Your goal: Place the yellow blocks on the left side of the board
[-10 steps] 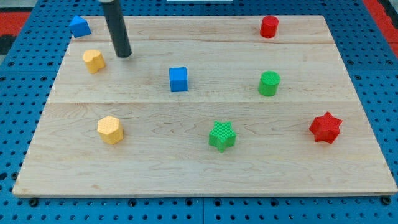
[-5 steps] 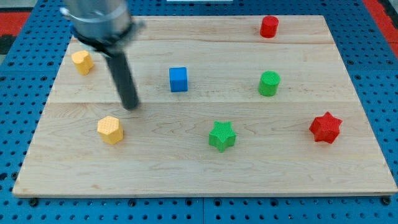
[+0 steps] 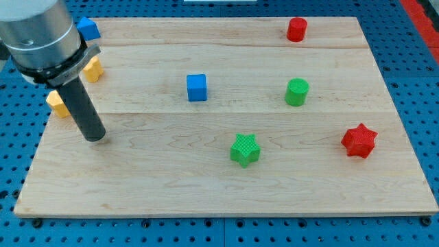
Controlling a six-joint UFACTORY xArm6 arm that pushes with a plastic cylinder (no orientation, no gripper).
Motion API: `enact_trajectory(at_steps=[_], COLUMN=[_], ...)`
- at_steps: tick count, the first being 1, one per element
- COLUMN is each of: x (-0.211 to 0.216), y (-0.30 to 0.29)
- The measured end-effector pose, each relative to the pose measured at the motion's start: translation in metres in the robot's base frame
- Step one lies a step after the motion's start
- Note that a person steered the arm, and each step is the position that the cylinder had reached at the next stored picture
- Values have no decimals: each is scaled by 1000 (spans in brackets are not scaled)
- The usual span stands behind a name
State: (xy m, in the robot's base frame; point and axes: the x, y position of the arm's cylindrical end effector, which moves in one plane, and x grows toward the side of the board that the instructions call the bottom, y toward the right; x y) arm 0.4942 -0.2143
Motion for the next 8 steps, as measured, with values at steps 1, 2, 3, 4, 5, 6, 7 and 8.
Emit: enact_trajectory(at_steps=[1, 2, 3, 4, 5, 6, 7, 8], x=[-13, -44, -65, -67, -93, -80, -30, -27], y=[-80, -80, -13, 11, -11, 4, 75, 145])
